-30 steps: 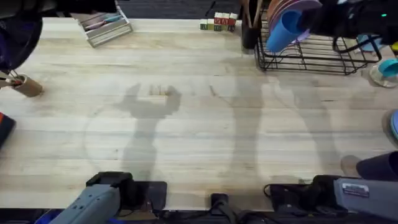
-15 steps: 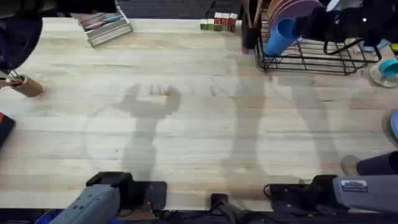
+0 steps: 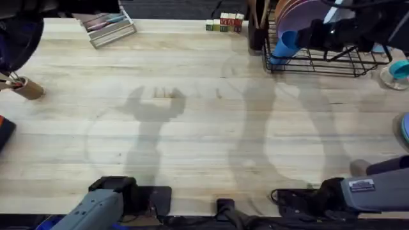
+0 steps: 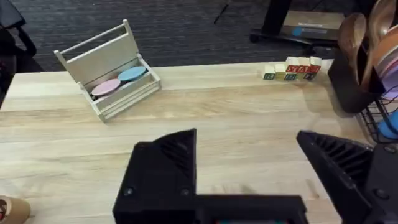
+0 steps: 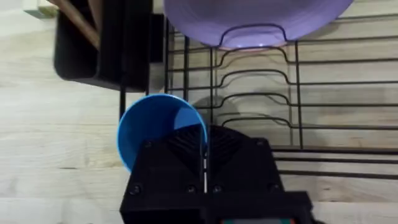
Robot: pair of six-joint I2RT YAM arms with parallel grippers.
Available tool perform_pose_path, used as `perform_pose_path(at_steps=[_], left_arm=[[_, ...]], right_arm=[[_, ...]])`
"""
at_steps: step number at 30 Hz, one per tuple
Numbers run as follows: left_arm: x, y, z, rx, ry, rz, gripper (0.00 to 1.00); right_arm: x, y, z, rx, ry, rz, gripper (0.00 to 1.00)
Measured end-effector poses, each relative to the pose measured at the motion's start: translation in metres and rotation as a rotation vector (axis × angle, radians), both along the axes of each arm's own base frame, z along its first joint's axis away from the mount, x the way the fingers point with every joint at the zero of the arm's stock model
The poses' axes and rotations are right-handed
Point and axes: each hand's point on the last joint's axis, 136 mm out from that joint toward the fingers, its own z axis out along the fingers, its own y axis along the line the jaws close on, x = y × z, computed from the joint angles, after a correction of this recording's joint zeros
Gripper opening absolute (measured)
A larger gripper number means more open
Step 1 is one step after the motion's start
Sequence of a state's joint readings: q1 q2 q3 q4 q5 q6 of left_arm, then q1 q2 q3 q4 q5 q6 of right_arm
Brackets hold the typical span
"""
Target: Pick up the cup on the table and put them onto the rack.
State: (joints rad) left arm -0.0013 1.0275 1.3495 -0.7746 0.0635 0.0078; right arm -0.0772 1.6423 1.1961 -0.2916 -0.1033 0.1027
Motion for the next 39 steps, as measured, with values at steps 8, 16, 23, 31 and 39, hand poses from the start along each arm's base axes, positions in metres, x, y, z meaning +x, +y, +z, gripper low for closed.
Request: perform_pose_path(at_steps=[8, 16, 23, 31, 39], left_arm=[[0.000, 0.000, 0.000, 0.000, 0.000, 0.000, 0.993], [0.000, 0.000, 0.000, 0.000, 0.000, 0.000, 0.993], [0.000, 0.000, 0.000, 0.000, 0.000, 0.000, 0.993], [0.000, 0.000, 0.000, 0.000, 0.000, 0.000, 0.993], [0.000, 0.000, 0.000, 0.000, 0.000, 0.000, 0.993]], right_arm=[[0.001, -0.001, -0.011, 0.012, 0.025, -0.015, 0.030], [0.002, -0.001, -0.011, 0.016, 0.024, -0.020, 0.033], [0.002, 0.003, -0.011, 0.016, 0.023, -0.012, 0.051], [0.003, 0.005, -0.012, 0.016, 0.024, -0.007, 0.035], [0.002, 0.006, -0.015, 0.017, 0.032, -0.006, 0.167]])
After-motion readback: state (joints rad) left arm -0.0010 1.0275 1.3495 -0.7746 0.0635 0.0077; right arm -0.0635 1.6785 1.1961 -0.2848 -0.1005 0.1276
